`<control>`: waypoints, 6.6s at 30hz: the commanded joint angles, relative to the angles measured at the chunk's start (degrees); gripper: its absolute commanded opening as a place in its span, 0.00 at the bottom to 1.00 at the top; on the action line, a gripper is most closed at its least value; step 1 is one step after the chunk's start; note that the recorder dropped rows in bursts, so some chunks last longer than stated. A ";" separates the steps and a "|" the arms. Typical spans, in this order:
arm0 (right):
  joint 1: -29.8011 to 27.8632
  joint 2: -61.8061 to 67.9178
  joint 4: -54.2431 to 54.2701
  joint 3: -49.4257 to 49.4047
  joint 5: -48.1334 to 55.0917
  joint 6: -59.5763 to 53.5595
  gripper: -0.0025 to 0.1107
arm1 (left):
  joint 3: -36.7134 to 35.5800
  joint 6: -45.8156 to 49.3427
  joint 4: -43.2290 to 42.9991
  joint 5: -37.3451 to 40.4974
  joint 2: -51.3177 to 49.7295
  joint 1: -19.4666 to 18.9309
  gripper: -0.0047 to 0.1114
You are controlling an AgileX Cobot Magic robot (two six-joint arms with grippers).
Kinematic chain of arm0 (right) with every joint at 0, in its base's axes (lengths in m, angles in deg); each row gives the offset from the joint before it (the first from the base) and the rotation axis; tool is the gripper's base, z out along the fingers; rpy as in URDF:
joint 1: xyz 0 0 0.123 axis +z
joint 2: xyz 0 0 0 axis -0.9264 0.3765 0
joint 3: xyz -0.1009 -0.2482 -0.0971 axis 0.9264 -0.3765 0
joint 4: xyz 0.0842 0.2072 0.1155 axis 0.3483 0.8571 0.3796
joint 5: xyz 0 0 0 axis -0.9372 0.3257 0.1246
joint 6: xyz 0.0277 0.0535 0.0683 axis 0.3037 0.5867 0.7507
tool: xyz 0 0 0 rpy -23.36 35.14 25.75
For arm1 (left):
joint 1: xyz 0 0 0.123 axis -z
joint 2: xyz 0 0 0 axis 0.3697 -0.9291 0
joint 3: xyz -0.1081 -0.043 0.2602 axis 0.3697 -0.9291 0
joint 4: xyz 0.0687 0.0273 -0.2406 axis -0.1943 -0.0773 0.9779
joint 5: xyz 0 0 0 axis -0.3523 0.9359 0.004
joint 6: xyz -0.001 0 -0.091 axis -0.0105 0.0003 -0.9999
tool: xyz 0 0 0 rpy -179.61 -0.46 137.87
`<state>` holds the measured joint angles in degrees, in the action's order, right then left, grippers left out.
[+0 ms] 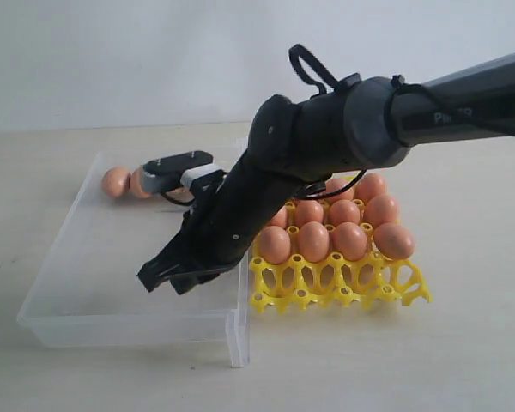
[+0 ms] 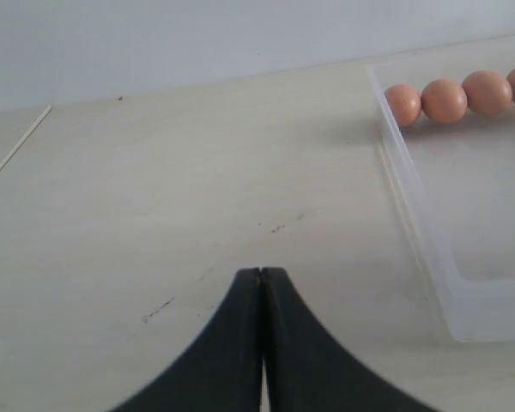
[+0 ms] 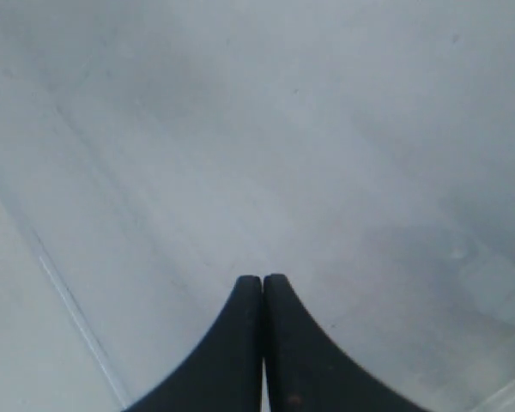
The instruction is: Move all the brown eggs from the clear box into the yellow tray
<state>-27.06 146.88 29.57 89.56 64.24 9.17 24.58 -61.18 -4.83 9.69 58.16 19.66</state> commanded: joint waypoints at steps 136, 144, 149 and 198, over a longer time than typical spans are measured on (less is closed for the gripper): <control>-4.83 12.52 -28.61 31.01 -4.95 47.26 0.47 | 0.23 -0.29 0.14 -0.52 -0.04 0.34 0.04; -4.83 16.44 -28.89 31.01 -3.35 52.83 0.51 | 0.23 -0.29 0.14 -0.52 -0.04 0.34 0.04; -4.83 18.31 -28.89 31.01 -3.58 55.58 0.51 | 0.23 -0.29 0.14 -0.52 -0.04 0.34 0.04; -3.13 7.12 -37.94 29.12 -9.04 54.69 0.02 | 0.23 -0.29 0.14 -0.52 -0.04 0.34 0.04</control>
<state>-31.05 156.64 -7.06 120.10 56.07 65.67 24.58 -61.18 -4.83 9.69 58.16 19.66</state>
